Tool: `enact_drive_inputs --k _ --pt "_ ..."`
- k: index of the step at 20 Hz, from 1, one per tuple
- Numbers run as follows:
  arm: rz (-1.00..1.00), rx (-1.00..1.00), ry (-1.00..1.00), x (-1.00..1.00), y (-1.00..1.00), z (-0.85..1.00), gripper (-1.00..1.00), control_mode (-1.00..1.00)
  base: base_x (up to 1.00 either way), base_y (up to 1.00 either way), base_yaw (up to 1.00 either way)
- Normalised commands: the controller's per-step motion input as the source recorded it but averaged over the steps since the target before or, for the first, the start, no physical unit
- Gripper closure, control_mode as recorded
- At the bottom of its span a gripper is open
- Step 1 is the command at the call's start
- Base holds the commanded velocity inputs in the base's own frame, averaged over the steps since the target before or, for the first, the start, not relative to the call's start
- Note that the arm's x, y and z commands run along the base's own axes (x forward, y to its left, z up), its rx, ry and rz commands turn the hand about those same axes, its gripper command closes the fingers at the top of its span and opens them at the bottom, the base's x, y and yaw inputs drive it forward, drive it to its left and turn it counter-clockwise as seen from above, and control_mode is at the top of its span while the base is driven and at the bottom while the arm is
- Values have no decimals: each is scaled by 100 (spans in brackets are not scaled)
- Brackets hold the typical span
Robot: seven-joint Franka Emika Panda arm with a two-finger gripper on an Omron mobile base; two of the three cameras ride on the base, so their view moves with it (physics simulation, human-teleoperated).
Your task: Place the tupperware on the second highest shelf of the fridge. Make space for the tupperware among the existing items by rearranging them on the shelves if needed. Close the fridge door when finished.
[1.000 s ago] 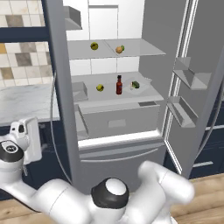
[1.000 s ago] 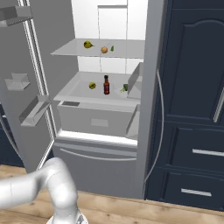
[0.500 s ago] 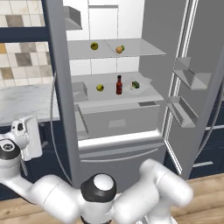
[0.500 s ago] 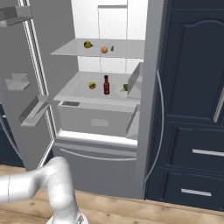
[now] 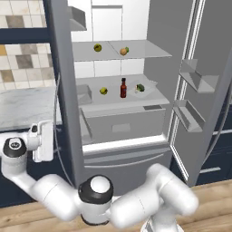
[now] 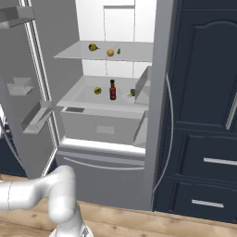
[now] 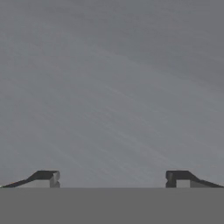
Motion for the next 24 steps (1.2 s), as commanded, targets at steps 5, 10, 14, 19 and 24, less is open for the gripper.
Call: enact_drive_inputs --k 5,10,14,19,24 --pt "-21 0 0 -7 -100 -34 -100 -100 0 0 0" --pt "-8 1 -6 2 -100 -10 -100 -100 0 0 0" --pt "8 9 -19 16 -89 0 -100 -100 0 0 0" --pt "29 16 -31 18 -72 0 -100 -100 0 0 0" --pt "37 15 -32 23 -57 0 -100 -100 0 0 0"
